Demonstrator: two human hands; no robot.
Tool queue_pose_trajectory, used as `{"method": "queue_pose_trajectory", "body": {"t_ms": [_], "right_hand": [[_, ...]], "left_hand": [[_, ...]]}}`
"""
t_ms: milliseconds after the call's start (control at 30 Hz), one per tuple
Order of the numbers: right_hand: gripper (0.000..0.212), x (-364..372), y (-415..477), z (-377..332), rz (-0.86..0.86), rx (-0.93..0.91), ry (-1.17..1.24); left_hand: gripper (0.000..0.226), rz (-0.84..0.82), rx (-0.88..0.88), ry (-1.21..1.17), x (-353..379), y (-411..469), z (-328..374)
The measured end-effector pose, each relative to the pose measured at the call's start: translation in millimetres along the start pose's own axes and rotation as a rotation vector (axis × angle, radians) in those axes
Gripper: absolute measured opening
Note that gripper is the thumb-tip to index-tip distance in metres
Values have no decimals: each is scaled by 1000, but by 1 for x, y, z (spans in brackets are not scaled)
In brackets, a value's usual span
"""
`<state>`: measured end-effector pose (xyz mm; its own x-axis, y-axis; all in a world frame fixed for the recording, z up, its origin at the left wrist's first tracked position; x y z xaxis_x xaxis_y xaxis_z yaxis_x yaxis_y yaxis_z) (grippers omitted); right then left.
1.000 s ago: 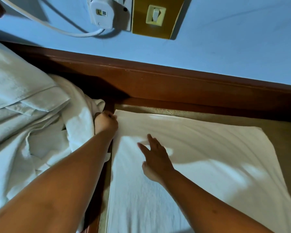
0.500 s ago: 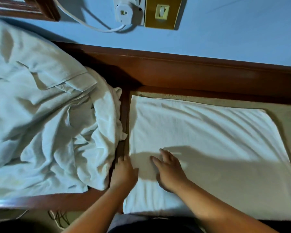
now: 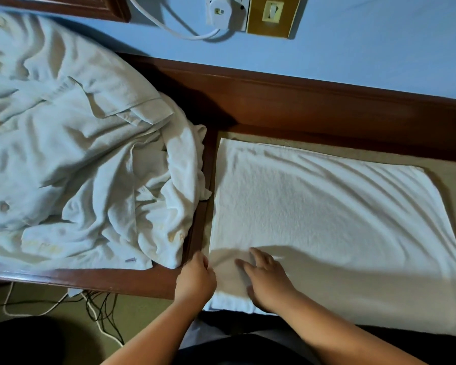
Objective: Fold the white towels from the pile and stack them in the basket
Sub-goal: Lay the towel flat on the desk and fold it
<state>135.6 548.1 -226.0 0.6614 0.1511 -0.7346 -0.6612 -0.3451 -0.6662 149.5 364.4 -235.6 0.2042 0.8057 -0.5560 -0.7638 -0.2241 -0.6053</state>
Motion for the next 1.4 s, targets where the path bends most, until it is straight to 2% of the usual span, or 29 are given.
{"method": "queue_pose_trajectory", "body": {"t_ms": [100,233,300,367,467,600,700,767,833,900,1033,1133,1200,1267,1333,1400], "right_hand": [[73,1,0,-1,-14,7,17],[72,4,-1,-2,-8,-2,24],[73,5,-1,-3,-7,-4,11],[72,5,-2,-6,-6,-9,-17],[73,5,-3,-12,-5,-15,-33],[74,11,-7,-22,-24,-48,-51],[73,13,-11,-28,-22,-76,-95],[74,14,-13,-31,-17,-89,-121],[75,15,-14,-33,-20,-93,-127],[75,16,-16,-34,-20,-88,-127],[75,23,-22,-35,-7,-74,-104],[74,33,-33,-36,14,-56,-71],[72,41,-42,-39,29,-68,-71],[70,50,-53,-40,36,-89,-77],[68,58,-66,-36,41,-92,-64],[67,67,-82,-31,51,-78,-40]], "left_hand": [[42,-67,-90,-101,2,3,-9],[29,-238,-43,68,15,-5,-24],[19,-312,-10,78,23,-15,-33],[13,-300,-26,15,24,-22,-45],[11,-236,-118,-200,19,-29,-62],[10,-290,-140,-351,29,-40,-71],[20,-348,-127,-329,33,-41,-79],[31,-405,-99,-223,35,-41,-85],[25,-447,-105,-170,39,-41,-90],[15,-437,-141,-199,40,-42,-89],[16,-360,-107,-283,47,-42,-91],[28,-355,-110,-460,57,-49,-97],[34,-327,-94,-486,59,-56,-102],[29,-305,-86,-464,60,-63,-105],[10,-326,-66,-396,66,-71,-106],[4,-364,-57,-307,74,-80,-110]]}}
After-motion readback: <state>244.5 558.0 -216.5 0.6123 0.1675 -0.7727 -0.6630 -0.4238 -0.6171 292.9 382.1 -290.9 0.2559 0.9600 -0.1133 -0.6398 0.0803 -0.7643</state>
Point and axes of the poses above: each hand's wrist, its own y-axis towards the middle knuckle, its own x-axis out of the palm, z = x × y, the point moved 7 cm from there along y, towards the middle knuckle, and after that the axes turned 10 degrees about -y, right-handed, at the moved point
